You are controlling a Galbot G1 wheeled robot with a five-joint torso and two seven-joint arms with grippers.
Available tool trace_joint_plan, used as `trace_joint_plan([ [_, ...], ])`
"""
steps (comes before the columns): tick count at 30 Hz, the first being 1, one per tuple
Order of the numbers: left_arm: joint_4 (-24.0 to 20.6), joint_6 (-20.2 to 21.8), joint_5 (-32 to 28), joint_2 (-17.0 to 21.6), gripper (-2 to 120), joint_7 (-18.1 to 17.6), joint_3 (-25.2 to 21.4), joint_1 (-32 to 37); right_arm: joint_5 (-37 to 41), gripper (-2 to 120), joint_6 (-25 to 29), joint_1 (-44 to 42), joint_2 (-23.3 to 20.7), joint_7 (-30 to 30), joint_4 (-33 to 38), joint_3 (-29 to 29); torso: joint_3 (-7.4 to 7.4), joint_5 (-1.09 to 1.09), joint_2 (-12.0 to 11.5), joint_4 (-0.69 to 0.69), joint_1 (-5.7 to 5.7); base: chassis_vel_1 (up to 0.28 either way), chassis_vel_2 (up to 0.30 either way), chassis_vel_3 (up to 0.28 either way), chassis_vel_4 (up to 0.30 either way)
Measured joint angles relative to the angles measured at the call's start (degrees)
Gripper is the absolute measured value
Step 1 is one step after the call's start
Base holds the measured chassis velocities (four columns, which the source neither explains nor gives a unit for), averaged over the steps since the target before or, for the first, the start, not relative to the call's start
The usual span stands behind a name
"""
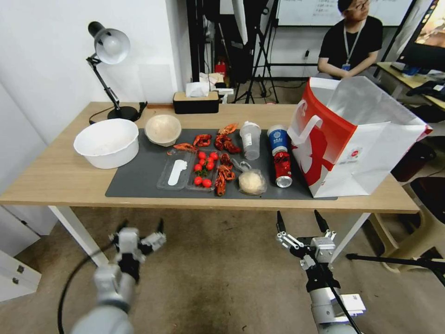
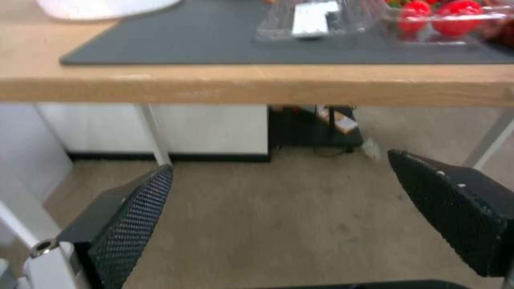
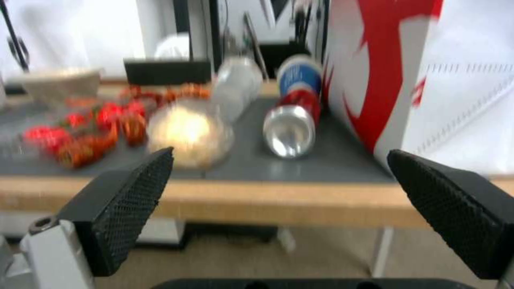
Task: Pick up the trash from the table and place it into the takeout bag.
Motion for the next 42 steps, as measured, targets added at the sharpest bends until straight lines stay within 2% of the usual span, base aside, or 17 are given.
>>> trace_joint_plan([
  [1,0.00,0.00,0.00,0.00,100,0.00,0.00,0.00,0.00,100,0.00,0.00,0.00,0.00,0.00,0.00,0.00,0.00,0.00,0.00,0.00,0.000,0.000,0.000,0.000],
  [4,-0.59,-0.57,0.32,-0.56,100,0.15,0.56,0.39,-2.25,100,-7.72,-1.40,4.48,-3.73,1.87,2.49,0.00,-0.05,0.00,-0.03,0.00,0.000,0.000,0.000,0.000],
  [8,-0.59,-1.09,0.30,-0.54,100,0.14,0.52,0.37,-3.09,100,-10.79,-1.97,6.29,-5.26,2.66,3.50,0.00,-0.05,0.00,-0.02,0.01,0.000,0.000,0.000,0.000],
  [9,-0.49,-1.42,0.26,-0.51,100,0.12,0.44,0.37,-3.33,100,-13.00,-2.66,7.51,-6.80,4.64,5.85,0.01,-0.03,0.00,-0.04,0.00,0.000,0.000,0.000,0.000],
  [12,-0.30,-1.59,0.19,-0.50,100,0.13,0.48,0.31,-3.36,100,-13.67,-2.86,7.96,-7.56,6.02,7.28,0.00,-0.11,0.00,-0.03,0.00,0.000,0.000,0.000,0.000],
  [13,-0.19,-1.72,0.17,-0.49,100,0.11,0.44,0.17,-3.36,100,-13.79,-2.96,8.03,-7.92,6.23,7.61,0.01,0.00,0.00,-0.01,0.00,0.000,0.000,0.000,0.000],
  [22,0.45,-1.80,0.05,-0.11,100,0.14,-0.26,-0.87,-2.57,100,-12.16,-2.47,7.31,-10.06,6.07,7.88,0.01,-0.05,0.00,-0.02,0.00,0.000,0.000,0.000,0.000],
  [31,1.66,-1.19,-0.30,1.62,100,0.55,-1.64,-3.49,0.92,100,-7.73,-0.79,5.01,-15.92,4.28,8.21,0.01,-0.05,0.00,-0.01,0.00,0.000,0.000,0.000,0.000],
  [34,2.42,-0.53,-1.41,2.92,100,0.61,-1.16,-4.89,2.84,100,-5.05,0.22,2.82,-16.83,3.73,8.20,0.01,-0.05,0.00,-0.03,0.01,0.000,0.000,0.000,0.000],
  [39,2.82,0.13,-2.23,3.62,100,0.68,-0.85,-5.82,5.35,100,-4.77,2.82,0.17,-16.98,3.15,8.16,0.01,-0.06,0.00,-0.05,0.01,0.000,0.000,0.000,0.000],
  [42,2.54,0.37,-2.52,3.65,100,0.69,-1.44,-5.80,6.87,100,-4.84,7.09,-3.19,-17.29,0.96,7.19,0.01,-0.04,0.00,-0.01,0.01,0.000,0.000,0.000,0.000],
])
